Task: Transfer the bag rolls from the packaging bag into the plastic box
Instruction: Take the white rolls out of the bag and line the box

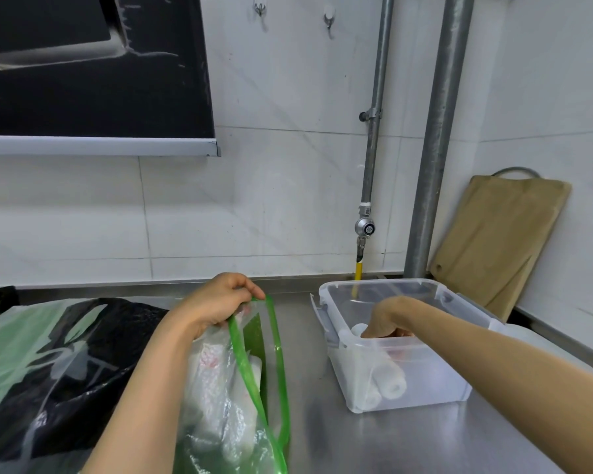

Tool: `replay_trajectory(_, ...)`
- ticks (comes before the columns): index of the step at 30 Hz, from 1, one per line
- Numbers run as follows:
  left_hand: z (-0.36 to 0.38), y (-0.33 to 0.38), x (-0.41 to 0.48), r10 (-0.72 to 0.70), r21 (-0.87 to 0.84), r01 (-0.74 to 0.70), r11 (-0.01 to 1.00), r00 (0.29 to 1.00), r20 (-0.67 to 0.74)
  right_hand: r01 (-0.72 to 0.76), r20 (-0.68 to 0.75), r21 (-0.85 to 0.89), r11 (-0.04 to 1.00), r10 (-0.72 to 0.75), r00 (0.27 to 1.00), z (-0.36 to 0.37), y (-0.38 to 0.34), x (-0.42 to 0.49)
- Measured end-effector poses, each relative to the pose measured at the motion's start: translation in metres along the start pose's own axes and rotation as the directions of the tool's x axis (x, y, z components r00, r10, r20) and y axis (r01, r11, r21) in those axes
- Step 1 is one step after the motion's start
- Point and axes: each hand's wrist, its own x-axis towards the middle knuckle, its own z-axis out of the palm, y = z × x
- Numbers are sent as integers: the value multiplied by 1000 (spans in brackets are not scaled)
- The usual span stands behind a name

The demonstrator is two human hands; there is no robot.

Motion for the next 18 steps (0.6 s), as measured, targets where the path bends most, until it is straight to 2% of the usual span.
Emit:
replay_trajectory(10,-1,-1,1,0,-2,0,1000,1000,3,52,-11,-155,987,-55,998,1,1,5)
replay_trajectory(18,-1,0,0,3,0,-3,1000,1000,-1,74,-20,-172,982,-79,997,2,0,0)
